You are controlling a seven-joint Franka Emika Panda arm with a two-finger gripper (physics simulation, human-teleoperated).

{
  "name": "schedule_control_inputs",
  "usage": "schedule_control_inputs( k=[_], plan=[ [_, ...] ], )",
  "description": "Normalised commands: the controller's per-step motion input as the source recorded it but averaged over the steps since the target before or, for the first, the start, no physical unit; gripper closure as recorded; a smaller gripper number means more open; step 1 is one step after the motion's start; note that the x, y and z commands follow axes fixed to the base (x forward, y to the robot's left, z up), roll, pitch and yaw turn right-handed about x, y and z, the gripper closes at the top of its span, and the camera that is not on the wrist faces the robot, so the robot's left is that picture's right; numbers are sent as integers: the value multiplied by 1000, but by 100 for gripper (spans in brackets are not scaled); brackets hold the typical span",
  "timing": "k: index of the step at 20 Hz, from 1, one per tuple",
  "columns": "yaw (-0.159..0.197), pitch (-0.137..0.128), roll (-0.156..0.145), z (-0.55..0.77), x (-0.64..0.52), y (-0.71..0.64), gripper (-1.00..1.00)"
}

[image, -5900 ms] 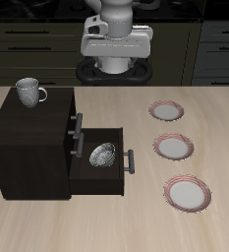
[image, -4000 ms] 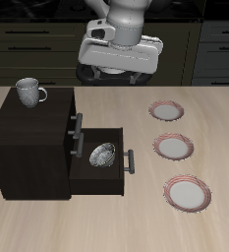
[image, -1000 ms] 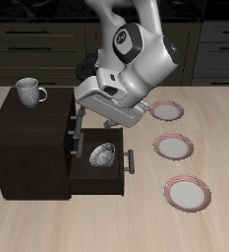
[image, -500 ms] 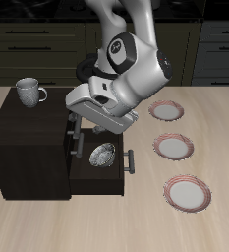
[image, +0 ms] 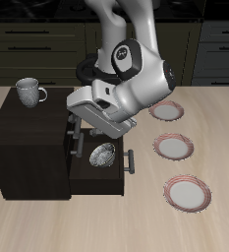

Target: Open the top drawer

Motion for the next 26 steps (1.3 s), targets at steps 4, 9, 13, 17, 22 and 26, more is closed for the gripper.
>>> schedule_control_inputs(
  k=[4,9,13,17,22,26],
  plan=[
    [-21,73,-83,-247,-33,-583,-100],
    [-4,56,-78,-263,-100,-669,100],
    [2,2,-46,-19,-112,-300,100],
    [-19,-16,-33,113,-106,-188,100],
    [-21,2,-7,81,-109,-79,100],
    [-12,-9,39,43,169,130,100]
  ],
)
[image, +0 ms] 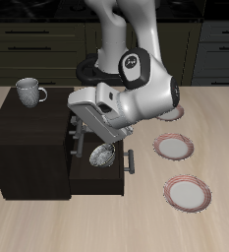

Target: Open the top drawer

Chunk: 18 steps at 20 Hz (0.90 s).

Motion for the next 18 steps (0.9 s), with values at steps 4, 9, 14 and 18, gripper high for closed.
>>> schedule_control_inputs(
  k=[4,9,14,18],
  plan=[
    [-1,-8,42,16,103,256,100],
    [-9,-6,50,16,103,305,100],
    [-14,-20,67,112,25,415,100],
    [-3,-27,76,89,64,413,100]
  ],
)
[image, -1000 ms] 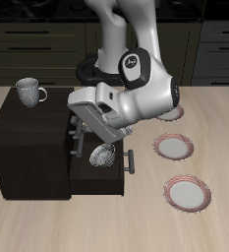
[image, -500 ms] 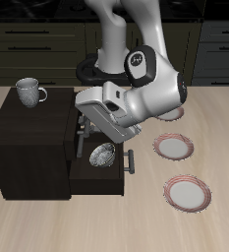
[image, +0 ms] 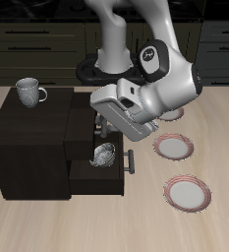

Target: Open the top drawer

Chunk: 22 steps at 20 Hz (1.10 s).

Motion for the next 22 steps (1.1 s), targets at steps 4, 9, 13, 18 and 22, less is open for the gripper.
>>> schedule_control_inputs(
  k=[4,9,13,18,22],
  plan=[
    [-16,-11,72,85,-6,423,100],
    [-16,-9,65,76,-101,411,100],
    [-18,-20,67,141,94,353,100],
    [-8,-14,70,60,37,433,100],
    [-13,-4,91,45,-155,601,100]
  ],
)
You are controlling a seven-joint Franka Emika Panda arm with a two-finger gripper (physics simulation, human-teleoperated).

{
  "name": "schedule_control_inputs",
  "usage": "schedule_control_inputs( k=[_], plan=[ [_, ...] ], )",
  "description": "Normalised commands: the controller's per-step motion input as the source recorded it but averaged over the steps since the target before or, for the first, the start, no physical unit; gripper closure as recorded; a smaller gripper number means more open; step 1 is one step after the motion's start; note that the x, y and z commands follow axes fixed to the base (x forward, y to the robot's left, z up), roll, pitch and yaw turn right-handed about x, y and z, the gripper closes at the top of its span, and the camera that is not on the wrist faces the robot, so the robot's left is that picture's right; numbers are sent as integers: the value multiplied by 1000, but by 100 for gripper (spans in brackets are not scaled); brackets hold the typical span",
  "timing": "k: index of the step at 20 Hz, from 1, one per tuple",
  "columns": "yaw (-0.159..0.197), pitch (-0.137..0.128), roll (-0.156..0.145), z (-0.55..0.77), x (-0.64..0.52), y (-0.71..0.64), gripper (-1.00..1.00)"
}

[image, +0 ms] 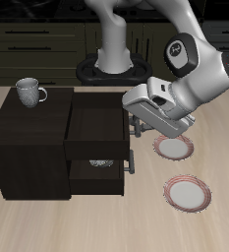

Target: Open the top drawer

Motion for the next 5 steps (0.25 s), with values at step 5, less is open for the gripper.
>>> schedule_control_inputs(
  k=[5],
  plan=[
    [1,-9,64,-22,9,379,100]
  ],
)
